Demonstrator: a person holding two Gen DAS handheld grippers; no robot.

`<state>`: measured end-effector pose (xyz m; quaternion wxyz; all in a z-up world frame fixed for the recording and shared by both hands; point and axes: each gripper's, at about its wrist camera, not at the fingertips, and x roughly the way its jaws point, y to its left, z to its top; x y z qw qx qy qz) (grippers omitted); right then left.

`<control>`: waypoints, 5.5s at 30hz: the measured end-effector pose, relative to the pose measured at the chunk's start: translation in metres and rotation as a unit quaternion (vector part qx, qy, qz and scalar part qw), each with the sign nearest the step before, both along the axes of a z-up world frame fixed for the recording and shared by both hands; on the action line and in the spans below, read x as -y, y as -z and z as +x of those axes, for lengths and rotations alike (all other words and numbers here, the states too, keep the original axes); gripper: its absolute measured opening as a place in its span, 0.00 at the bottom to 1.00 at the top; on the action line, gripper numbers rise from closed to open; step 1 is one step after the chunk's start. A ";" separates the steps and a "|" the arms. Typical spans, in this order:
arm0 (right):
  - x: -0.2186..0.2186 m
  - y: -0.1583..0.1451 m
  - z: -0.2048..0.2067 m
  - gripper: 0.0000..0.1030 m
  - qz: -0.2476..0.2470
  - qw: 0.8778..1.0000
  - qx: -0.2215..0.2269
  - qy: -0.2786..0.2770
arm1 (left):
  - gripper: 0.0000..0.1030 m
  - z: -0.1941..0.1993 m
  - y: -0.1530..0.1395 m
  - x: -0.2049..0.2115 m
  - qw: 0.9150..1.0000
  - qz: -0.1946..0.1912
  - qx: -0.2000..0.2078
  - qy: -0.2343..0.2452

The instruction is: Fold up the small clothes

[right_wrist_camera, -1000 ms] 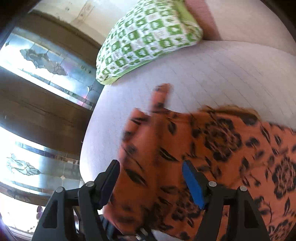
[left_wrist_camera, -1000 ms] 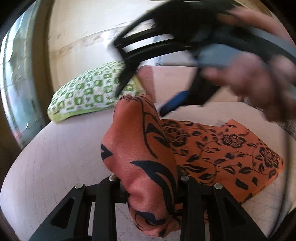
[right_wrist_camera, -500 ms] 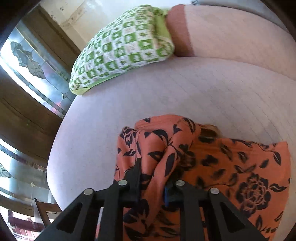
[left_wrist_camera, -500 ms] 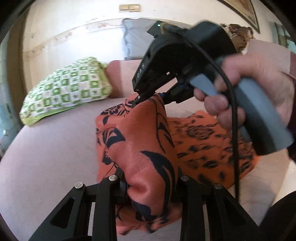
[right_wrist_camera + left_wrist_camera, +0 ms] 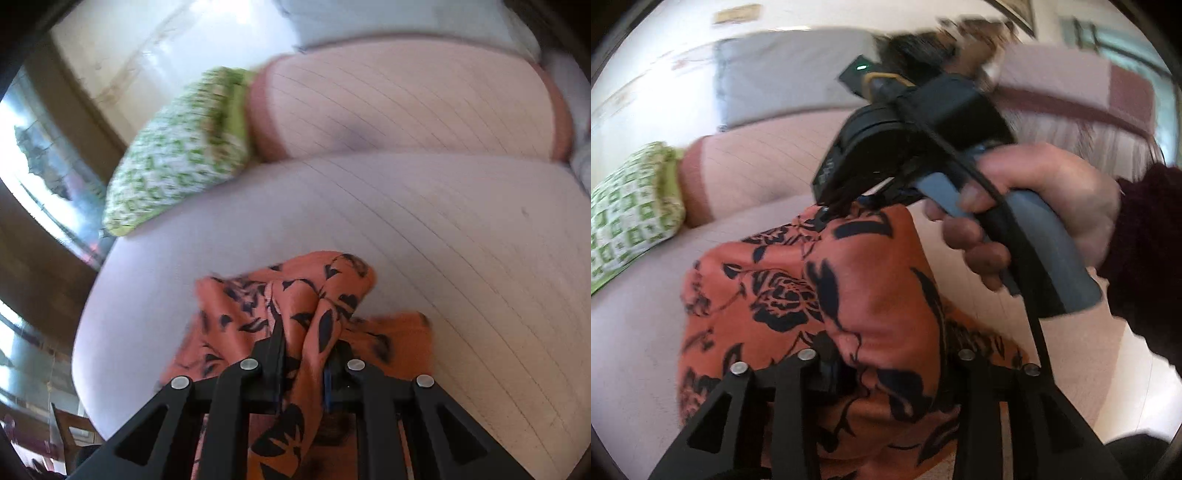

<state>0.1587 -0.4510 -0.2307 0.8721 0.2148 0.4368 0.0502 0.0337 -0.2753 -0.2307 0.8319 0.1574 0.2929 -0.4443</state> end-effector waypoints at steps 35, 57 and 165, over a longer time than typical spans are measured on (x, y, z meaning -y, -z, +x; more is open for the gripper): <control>-0.054 0.038 -0.148 0.24 -0.001 0.996 -0.084 0.010 | 0.74 0.080 0.031 -0.095 0.994 0.066 -0.078 -0.041; -0.014 0.055 0.009 0.12 -0.039 0.983 -0.136 0.121 | 0.76 0.107 0.043 -0.086 0.989 0.045 -0.135 -0.046; -0.033 0.009 -0.090 0.65 0.087 0.991 0.026 0.096 | 0.79 0.073 0.030 -0.079 0.985 0.083 -0.041 -0.144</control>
